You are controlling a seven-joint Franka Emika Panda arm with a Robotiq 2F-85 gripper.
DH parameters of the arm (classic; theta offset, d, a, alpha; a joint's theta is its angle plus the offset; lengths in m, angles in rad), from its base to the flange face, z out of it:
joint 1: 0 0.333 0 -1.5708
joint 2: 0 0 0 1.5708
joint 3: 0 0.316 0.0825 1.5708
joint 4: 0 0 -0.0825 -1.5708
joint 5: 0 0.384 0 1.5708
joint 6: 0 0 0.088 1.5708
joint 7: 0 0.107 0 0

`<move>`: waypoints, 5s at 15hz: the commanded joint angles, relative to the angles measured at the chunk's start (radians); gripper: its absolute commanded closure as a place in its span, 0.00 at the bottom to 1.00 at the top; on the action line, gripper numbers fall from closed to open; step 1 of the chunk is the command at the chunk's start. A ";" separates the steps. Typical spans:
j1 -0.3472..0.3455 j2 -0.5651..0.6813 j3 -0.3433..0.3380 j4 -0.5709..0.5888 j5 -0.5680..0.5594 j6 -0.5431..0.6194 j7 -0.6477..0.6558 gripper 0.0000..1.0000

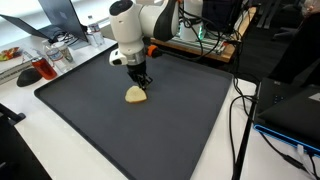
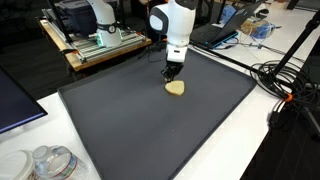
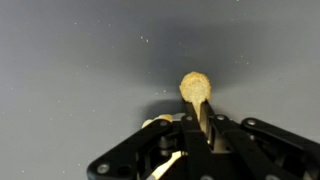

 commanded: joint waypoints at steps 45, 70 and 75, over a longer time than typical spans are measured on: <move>-0.121 -0.149 0.141 -0.075 -0.122 -0.127 -0.508 0.00; -0.065 -0.187 0.077 -0.080 -0.223 -0.132 -0.321 0.00; 0.030 -0.224 0.024 -0.100 -0.399 -0.178 -0.134 0.00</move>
